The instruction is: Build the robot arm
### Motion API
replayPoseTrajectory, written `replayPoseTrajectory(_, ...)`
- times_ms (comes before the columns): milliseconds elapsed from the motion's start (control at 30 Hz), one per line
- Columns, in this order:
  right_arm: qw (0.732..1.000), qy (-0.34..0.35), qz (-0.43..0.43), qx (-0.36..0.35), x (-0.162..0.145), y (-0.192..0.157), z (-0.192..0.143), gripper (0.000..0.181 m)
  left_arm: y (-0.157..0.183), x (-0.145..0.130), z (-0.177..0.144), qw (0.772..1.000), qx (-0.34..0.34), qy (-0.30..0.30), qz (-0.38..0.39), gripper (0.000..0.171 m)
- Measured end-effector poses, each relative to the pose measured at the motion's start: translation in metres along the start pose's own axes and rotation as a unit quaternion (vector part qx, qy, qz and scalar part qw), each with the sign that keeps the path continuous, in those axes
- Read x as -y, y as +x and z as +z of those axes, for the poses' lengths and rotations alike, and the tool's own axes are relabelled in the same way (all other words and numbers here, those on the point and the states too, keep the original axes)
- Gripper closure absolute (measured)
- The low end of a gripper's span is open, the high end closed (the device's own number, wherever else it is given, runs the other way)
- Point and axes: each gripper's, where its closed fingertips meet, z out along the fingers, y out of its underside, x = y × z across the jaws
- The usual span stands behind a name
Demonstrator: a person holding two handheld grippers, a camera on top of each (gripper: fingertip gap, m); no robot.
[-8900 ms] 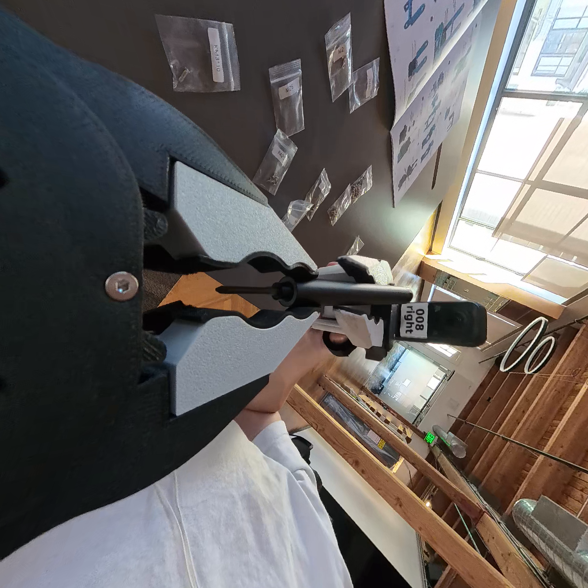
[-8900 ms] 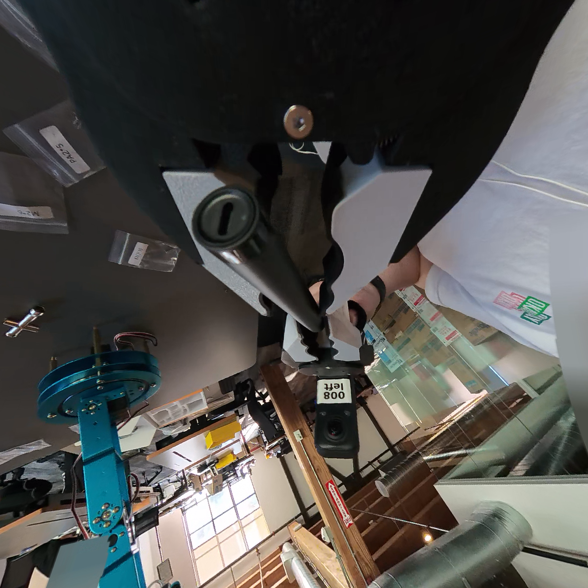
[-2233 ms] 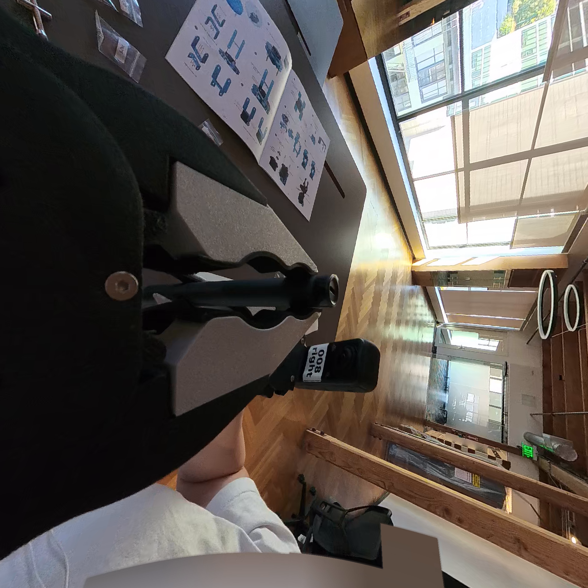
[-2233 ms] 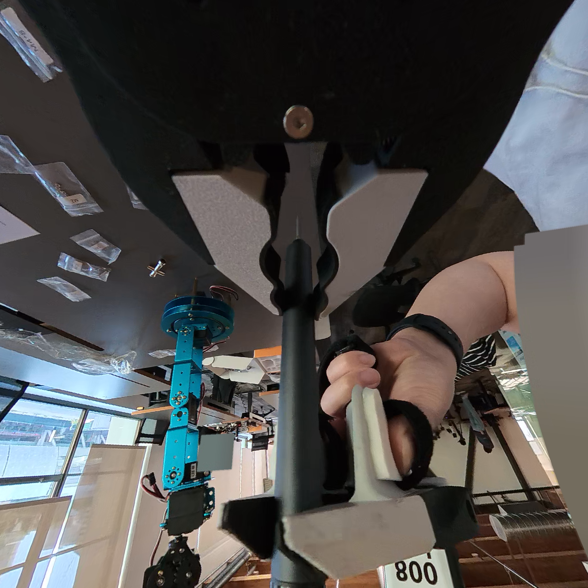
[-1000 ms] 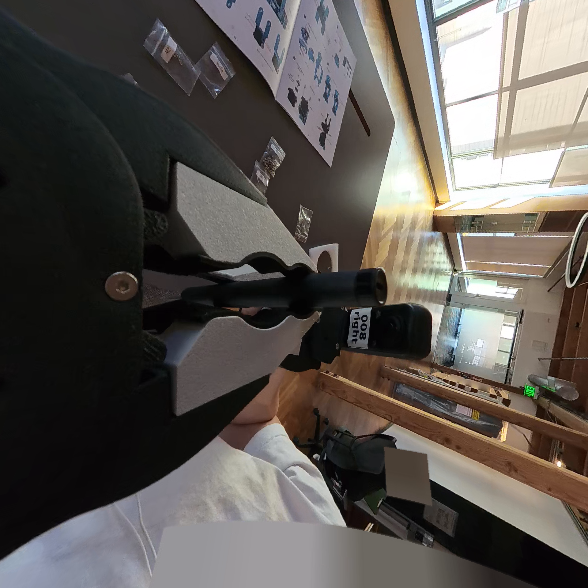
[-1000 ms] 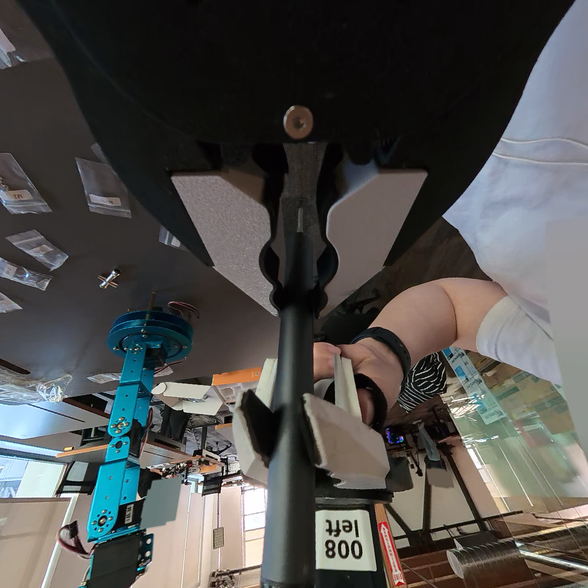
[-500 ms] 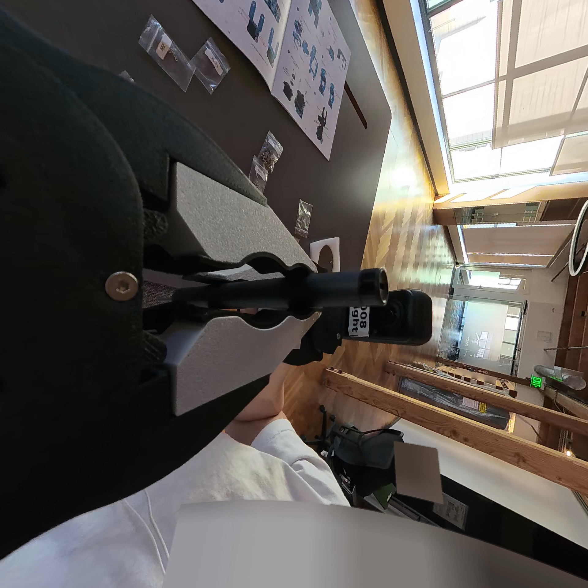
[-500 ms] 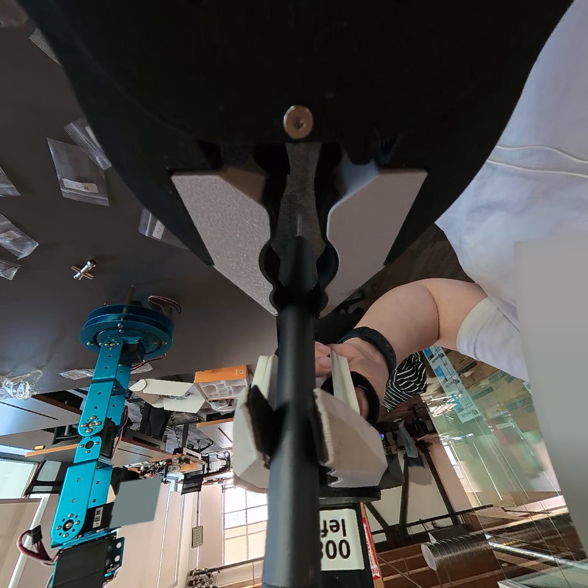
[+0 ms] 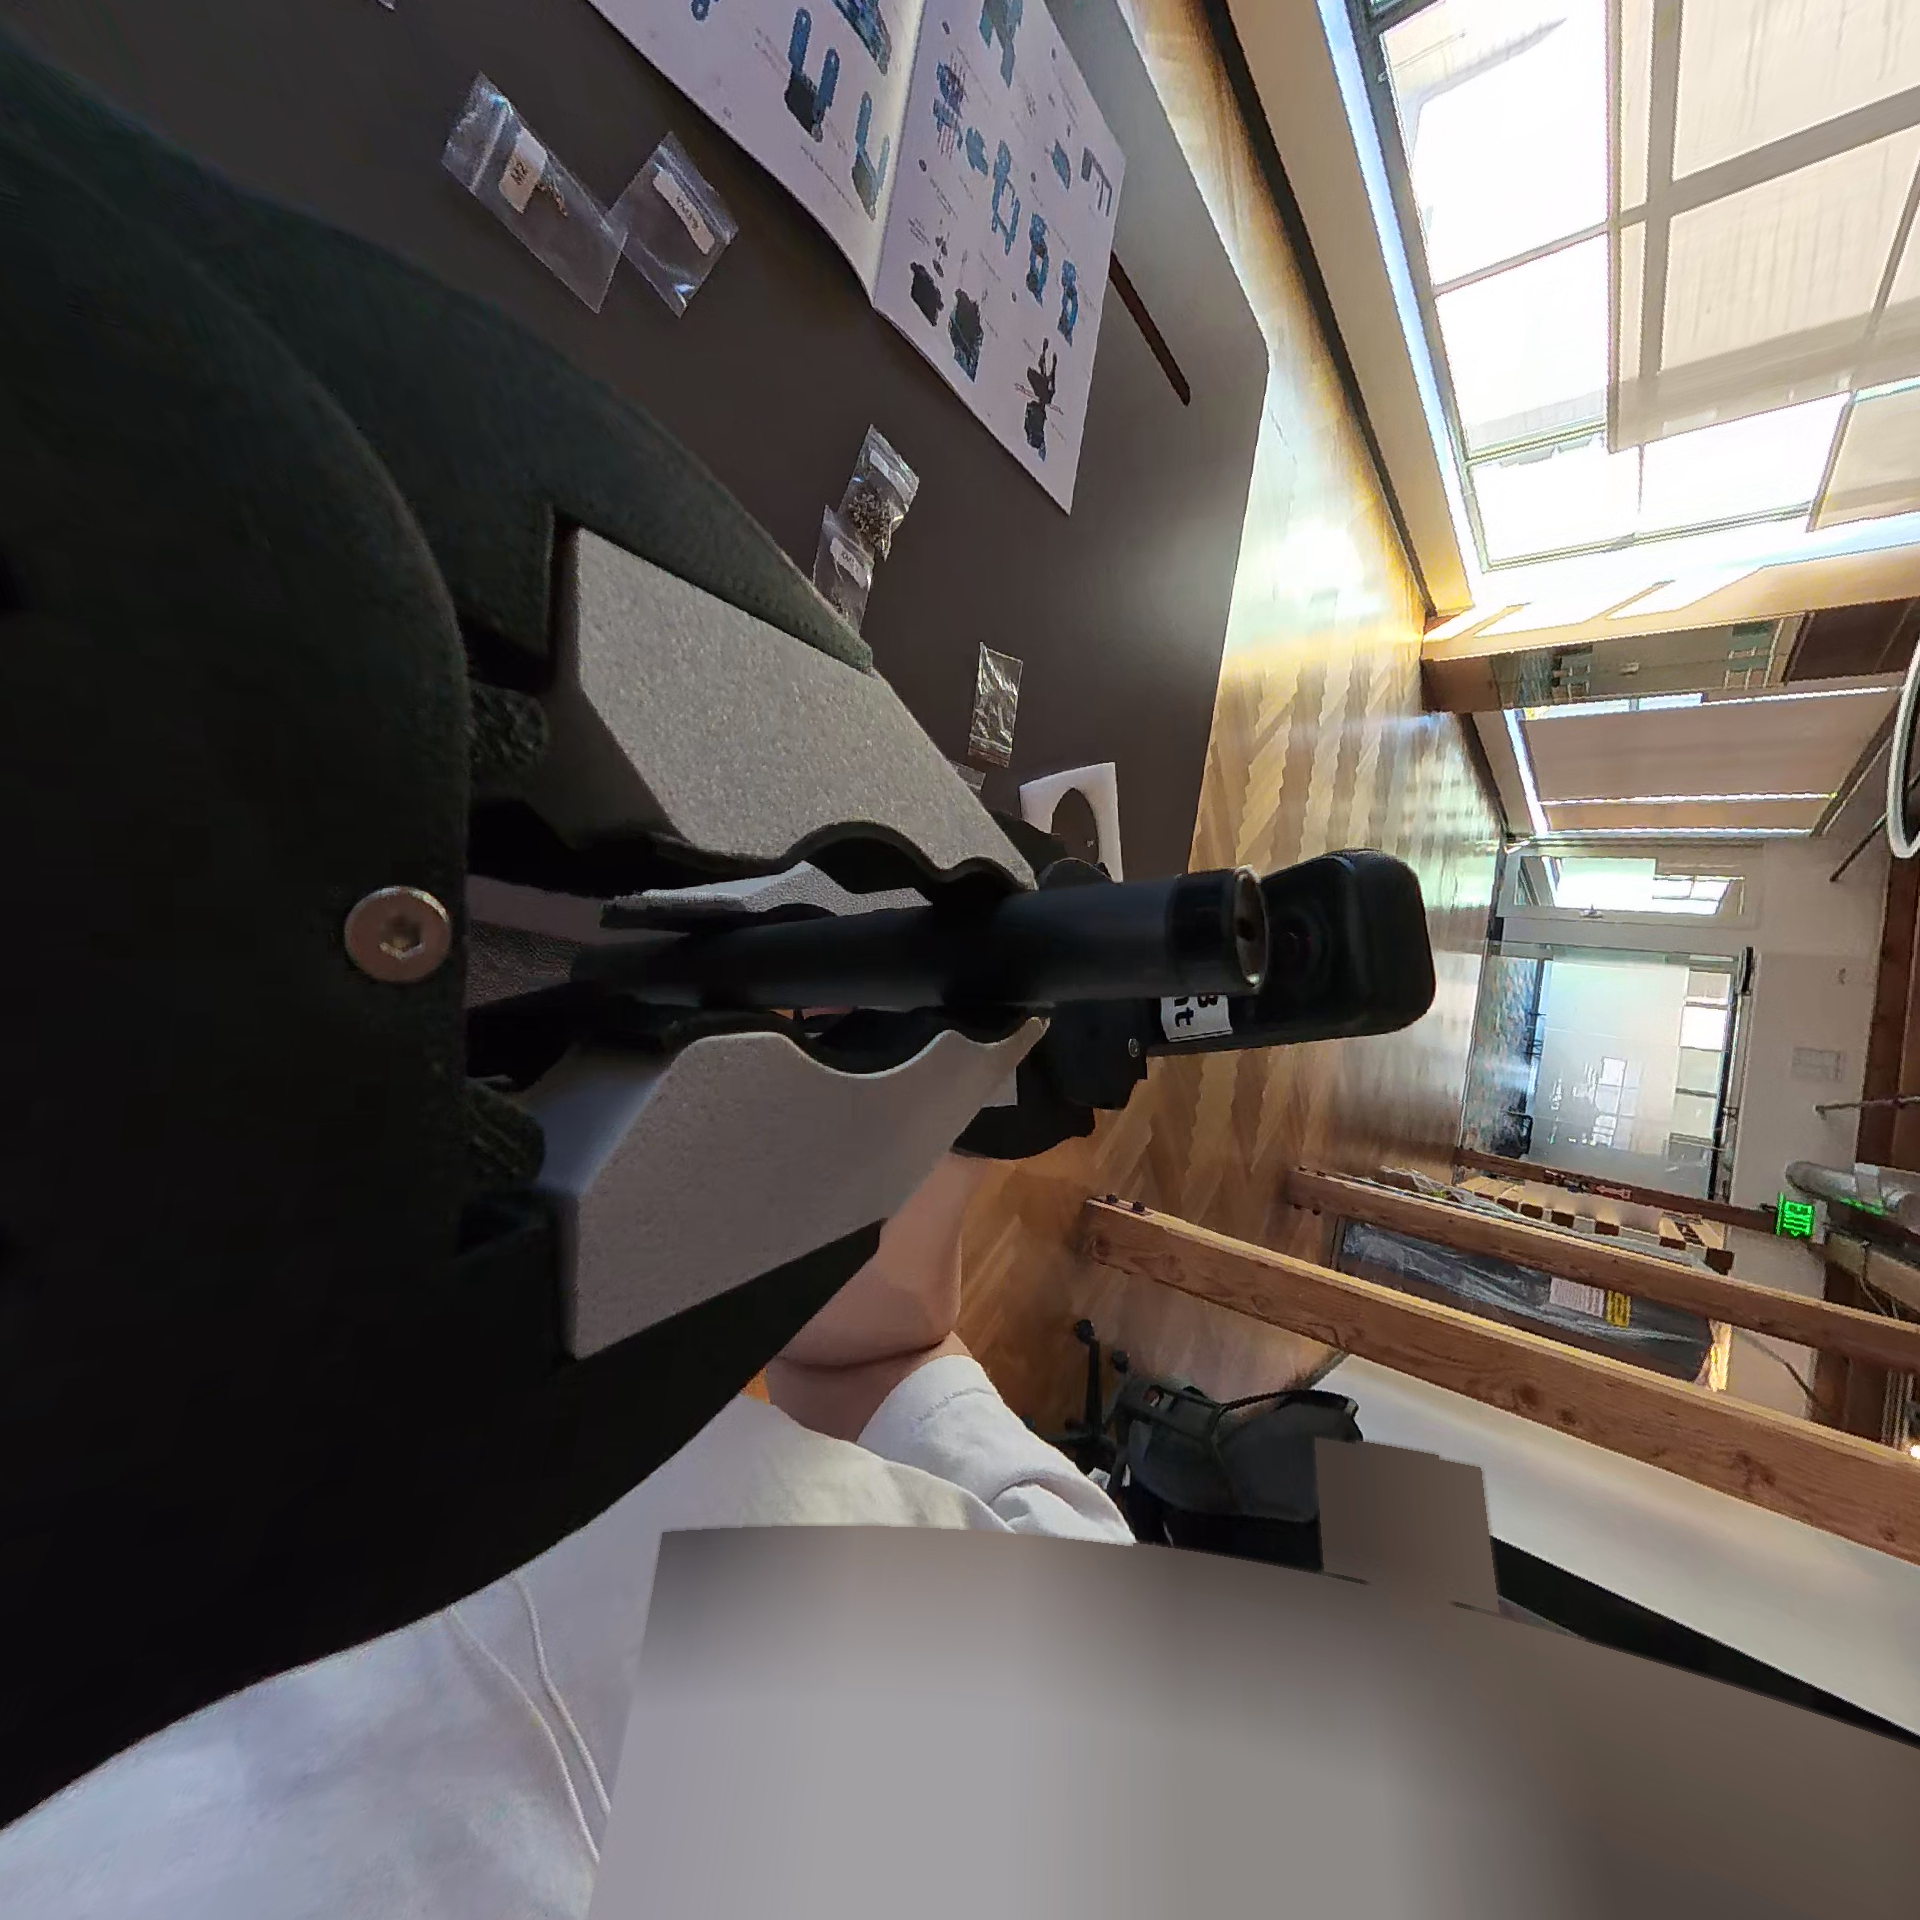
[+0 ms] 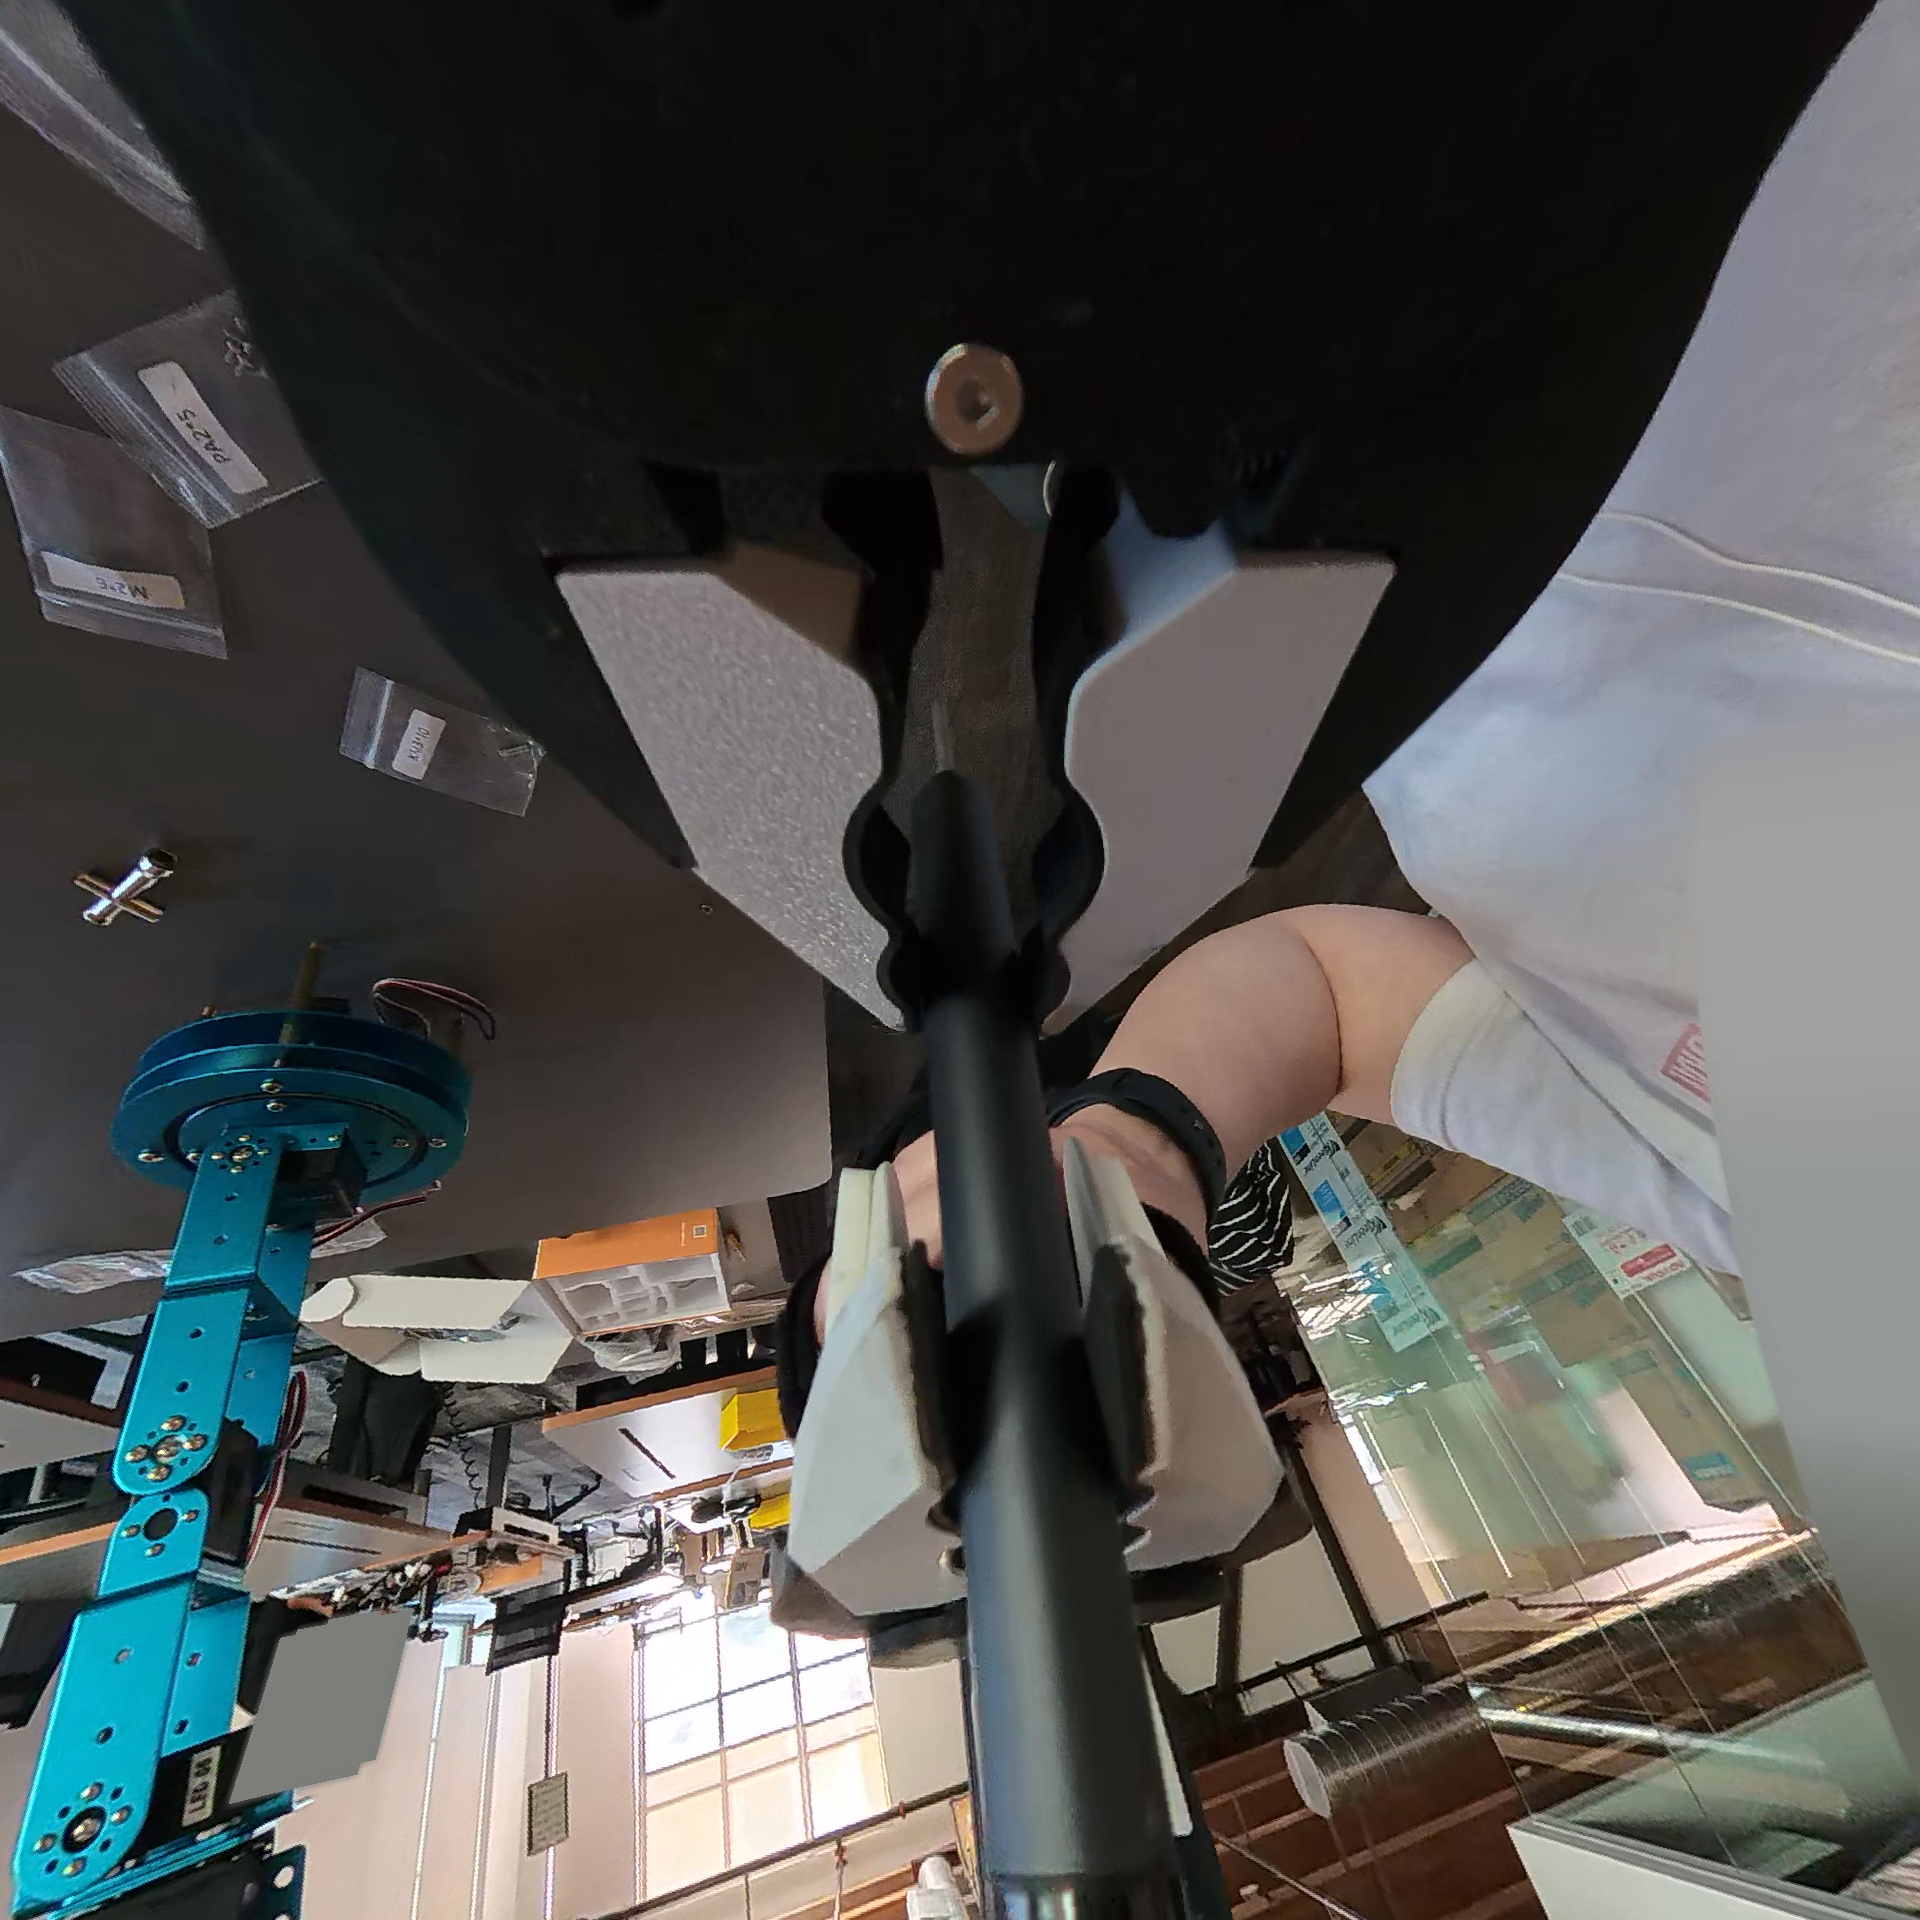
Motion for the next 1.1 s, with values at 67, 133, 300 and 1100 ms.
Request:
replayPoseTrajectory(67,1.000,-0.002,-0.004,0.003,-0.001,-0.001,0.000,0.165,0.001,-0.001,0.000,1.000,-0.004,-0.001,-0.002,0.156)
replayPoseTrajectory(133,1.000,-0.002,-0.007,0.004,0.000,-0.002,0.001,0.165,0.001,-0.001,0.001,1.000,-0.006,-0.001,-0.001,0.156)
replayPoseTrajectory(300,1.000,0.003,-0.018,0.003,0.000,-0.001,0.002,0.165,0.001,0.000,0.001,1.000,-0.007,-0.001,0.002,0.156)
replayPoseTrajectory(1100,0.999,0.021,0.008,-0.028,-0.008,0.027,0.003,0.165,-0.063,-0.068,-0.104,0.984,0.167,-0.054,-0.037,0.134)
